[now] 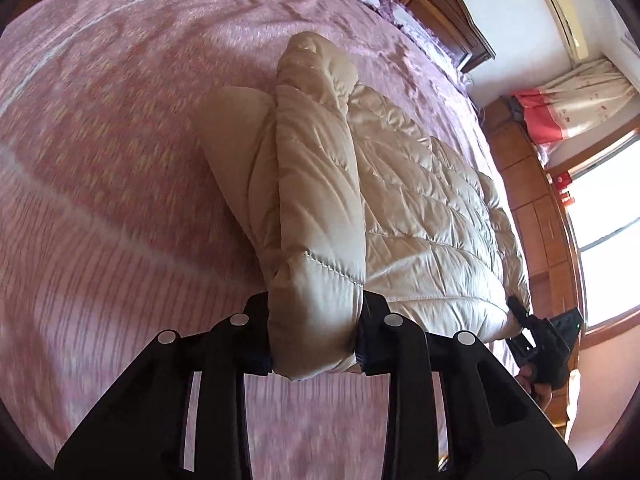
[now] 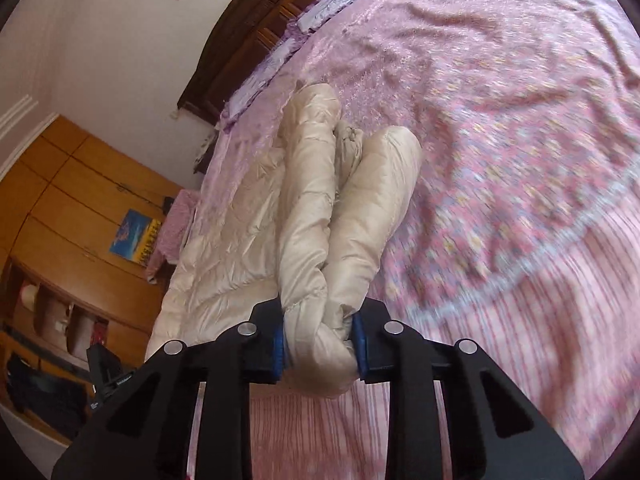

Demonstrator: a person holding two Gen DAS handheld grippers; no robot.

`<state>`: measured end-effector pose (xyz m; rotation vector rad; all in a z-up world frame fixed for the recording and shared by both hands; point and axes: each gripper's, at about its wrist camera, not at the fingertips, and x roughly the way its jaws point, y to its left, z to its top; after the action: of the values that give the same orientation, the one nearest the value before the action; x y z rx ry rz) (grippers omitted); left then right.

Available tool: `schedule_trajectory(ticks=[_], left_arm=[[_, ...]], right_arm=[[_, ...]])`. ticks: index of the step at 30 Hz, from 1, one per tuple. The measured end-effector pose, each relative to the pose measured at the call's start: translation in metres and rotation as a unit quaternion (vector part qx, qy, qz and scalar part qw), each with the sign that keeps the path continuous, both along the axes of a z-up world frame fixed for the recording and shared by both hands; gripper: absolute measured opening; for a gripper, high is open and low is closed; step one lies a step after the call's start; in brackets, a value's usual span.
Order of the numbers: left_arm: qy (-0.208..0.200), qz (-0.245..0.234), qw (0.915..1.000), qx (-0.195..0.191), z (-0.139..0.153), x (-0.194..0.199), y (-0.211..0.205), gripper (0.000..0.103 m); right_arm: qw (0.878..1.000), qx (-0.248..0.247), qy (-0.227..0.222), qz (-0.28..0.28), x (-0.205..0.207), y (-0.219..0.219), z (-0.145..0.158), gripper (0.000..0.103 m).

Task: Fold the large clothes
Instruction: 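Lay the fold down and open both grippers, then press the folded jacket flat with the left gripper while the right gripper grips its edge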

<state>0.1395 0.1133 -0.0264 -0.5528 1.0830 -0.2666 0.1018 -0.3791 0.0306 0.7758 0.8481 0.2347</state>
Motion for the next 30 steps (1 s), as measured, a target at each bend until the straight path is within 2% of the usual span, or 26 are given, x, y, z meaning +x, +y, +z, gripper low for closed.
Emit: schedule_trajectory(ticks=[8, 11, 13, 15, 16, 17, 18, 20, 21, 22, 25, 30], left_arm=[[0.02, -0.031, 0.9989, 0.031, 0.004, -0.062, -0.009, 0.03], [0.023, -0.041, 0.9977, 0.048, 0.002, -0.077, -0.013, 0.032], [0.023, -0.046, 0.9965, 0.066, -0.003, -0.083, -0.015, 0.035], [0.029, -0.042, 0.9961, 0.072, -0.011, -0.081, -0.014, 0.044], [0.034, -0.039, 0.9956, 0.078, -0.015, -0.079, -0.014, 0.047], [0.034, -0.04, 0.9946, 0.09, -0.017, -0.082, -0.013, 0.055], [0.031, -0.039, 0.9926, 0.111, -0.017, -0.081, -0.014, 0.064], [0.022, -0.041, 0.9881, 0.147, -0.012, -0.08, -0.019, 0.07], [0.018, -0.044, 0.9858, 0.161, -0.008, -0.08, -0.02, 0.072], [0.016, -0.044, 0.9844, 0.17, -0.005, -0.081, -0.021, 0.074], [0.005, -0.04, 0.9803, 0.193, 0.013, -0.085, -0.021, 0.075], [-0.047, -0.043, 0.9744, 0.215, 0.054, -0.096, -0.025, 0.076]], right_arm=[[1.0, -0.016, 0.016, 0.011, -0.071, -0.005, 0.008, 0.026], [0.999, -0.025, 0.024, 0.008, -0.086, -0.005, 0.002, 0.026], [0.999, -0.031, 0.029, 0.005, -0.091, -0.006, -0.003, 0.026], [0.999, -0.036, 0.037, 0.002, -0.092, -0.004, -0.013, 0.027], [0.998, -0.039, 0.041, -0.001, -0.091, -0.004, -0.019, 0.03], [0.998, -0.044, 0.043, -0.003, -0.09, -0.003, -0.022, 0.033], [0.998, -0.052, 0.047, -0.006, -0.091, -0.002, -0.027, 0.039], [0.997, -0.061, 0.049, -0.015, -0.093, -0.003, -0.031, 0.05], [0.996, -0.065, 0.049, -0.02, -0.099, -0.004, -0.03, 0.06], [0.996, -0.071, 0.047, -0.026, -0.104, -0.005, -0.029, 0.067], [0.996, -0.084, 0.028, -0.026, -0.112, -0.008, -0.019, 0.076], [0.995, -0.101, -0.004, -0.019, -0.114, -0.013, -0.003, 0.084]])
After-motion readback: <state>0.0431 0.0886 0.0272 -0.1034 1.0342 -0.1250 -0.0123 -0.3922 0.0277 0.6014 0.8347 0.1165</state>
